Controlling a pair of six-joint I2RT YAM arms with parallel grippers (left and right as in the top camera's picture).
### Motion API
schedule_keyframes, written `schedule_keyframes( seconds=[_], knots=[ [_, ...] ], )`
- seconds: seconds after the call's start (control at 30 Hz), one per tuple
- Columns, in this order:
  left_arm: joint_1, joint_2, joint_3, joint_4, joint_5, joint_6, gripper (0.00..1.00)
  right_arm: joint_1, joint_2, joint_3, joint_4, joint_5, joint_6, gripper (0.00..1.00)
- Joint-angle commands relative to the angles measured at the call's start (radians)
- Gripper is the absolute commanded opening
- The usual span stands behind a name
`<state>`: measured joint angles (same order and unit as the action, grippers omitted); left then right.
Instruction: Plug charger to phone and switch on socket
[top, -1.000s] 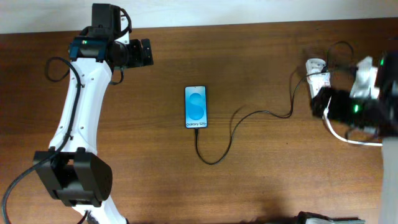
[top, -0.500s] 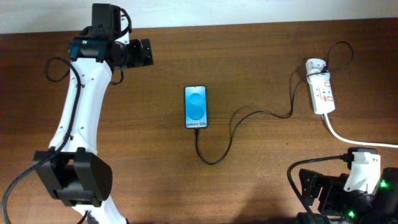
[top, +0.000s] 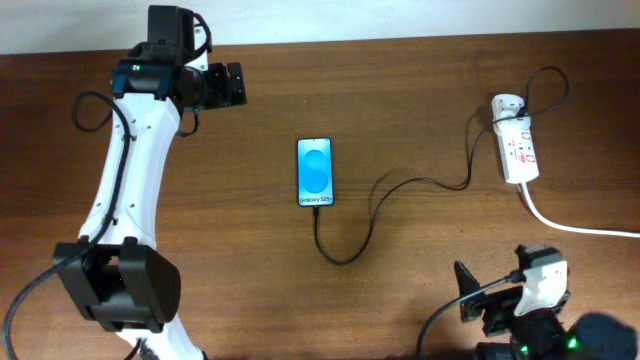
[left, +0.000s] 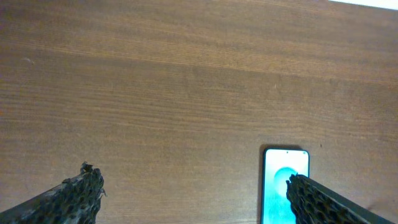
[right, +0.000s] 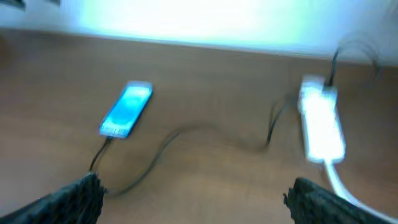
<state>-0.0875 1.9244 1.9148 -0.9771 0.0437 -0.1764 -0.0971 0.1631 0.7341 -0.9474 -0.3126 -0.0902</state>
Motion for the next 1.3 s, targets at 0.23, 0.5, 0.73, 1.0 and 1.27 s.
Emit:
schedule_keyframes(
  seconds=[0.23,0.5,0.73,1.0,1.27],
  knots=[
    [0.001,0.007,-0.001,0.002,-0.011,0.010,0.99,0.113,-0.159,-0.397,0.488,0.029,-0.037,0.98],
    [0.001,0.007,-0.001,0.002,-0.011,0.010,0.99,0.119,-0.159,-0.707,0.973,0.063,-0.032,0.98],
    [0.001,0.007,-0.001,0.002,-0.011,0.010,0.99,0.125,-0.159,-0.729,0.949,0.089,0.002,0.99],
    [0.001,0.007,-0.001,0.003,-0.011,0.010,0.99,0.124,-0.159,-0.729,0.884,0.103,0.047,0.98],
    [0.001,0.007,-0.001,0.003,-0.011,0.010,0.99,0.124,-0.159,-0.729,0.879,0.154,0.132,0.98]
  ],
)
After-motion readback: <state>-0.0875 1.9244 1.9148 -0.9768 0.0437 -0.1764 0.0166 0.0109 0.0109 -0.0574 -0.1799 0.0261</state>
